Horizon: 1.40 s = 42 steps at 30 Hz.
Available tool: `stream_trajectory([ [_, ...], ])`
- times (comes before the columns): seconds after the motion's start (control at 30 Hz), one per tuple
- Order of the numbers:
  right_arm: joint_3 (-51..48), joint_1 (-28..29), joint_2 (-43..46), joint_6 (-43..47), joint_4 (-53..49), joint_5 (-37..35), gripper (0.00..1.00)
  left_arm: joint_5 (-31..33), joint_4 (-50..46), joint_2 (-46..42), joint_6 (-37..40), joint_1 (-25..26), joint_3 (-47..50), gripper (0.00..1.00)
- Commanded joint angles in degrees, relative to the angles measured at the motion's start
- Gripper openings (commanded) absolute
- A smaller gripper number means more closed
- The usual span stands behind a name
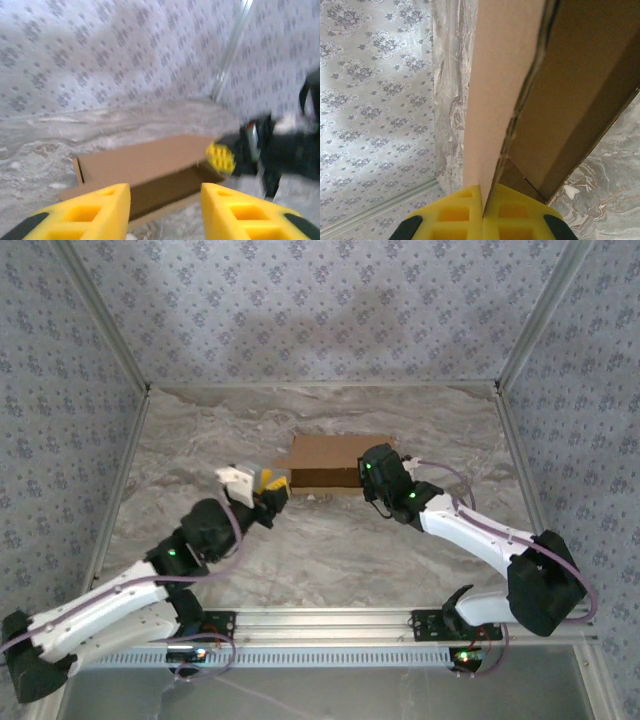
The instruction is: Fold the paper box
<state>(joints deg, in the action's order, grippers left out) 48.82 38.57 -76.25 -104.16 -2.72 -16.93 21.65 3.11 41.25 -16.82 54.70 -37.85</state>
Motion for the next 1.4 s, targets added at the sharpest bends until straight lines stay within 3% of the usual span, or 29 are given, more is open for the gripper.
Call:
stream_trajectory([
  [0.0,-1.1,-0.6,-1.2,0.4,-2.3,-0.7,0.0,3.3,-21.0,2.3,-9.6,-3.8,-9.5,0.59],
  [0.17,-1.8,-0.9,-1.8,0.6,-2.2,0.1,0.0,-14.0,-27.2,15.5,-13.8,-18.5,-20.7,0.72],
  [0.3,-2.5,-1.1,-1.8,0.9,-2.0,0.6,0.01,-23.1,-27.4,27.4,-15.8,-26.0,-25.3,0.74],
  [0.47,-3.7,-1.0,-2.7,0.7,-1.5,1.2,0.02,-25.6,-26.3,38.1,-15.6,-26.5,-28.9,0.73],
  [0.7,-4.6,0.6,-3.1,0.9,-3.5,0.1,0.03,-23.8,-21.2,45.7,-17.2,-26.7,-25.4,0.7],
  [1.03,-5.4,1.9,-2.3,3.5,-5.3,-1.6,0.19,-23.5,-18.7,55.3,-17.0,-26.6,-25.7,0.64],
  [1.27,-0.9,0.4,0.0,13.1,-12.6,2.7,0.52,-20.6,-19.3,57.7,-15.1,-26.7,-25.5,0.61],
  [1.37,0.3,0.2,2.6,23.7,-13.8,4.6,0.76,-20.0,-19.7,56.8,-14.1,-26.9,-25.4,0.61],
])
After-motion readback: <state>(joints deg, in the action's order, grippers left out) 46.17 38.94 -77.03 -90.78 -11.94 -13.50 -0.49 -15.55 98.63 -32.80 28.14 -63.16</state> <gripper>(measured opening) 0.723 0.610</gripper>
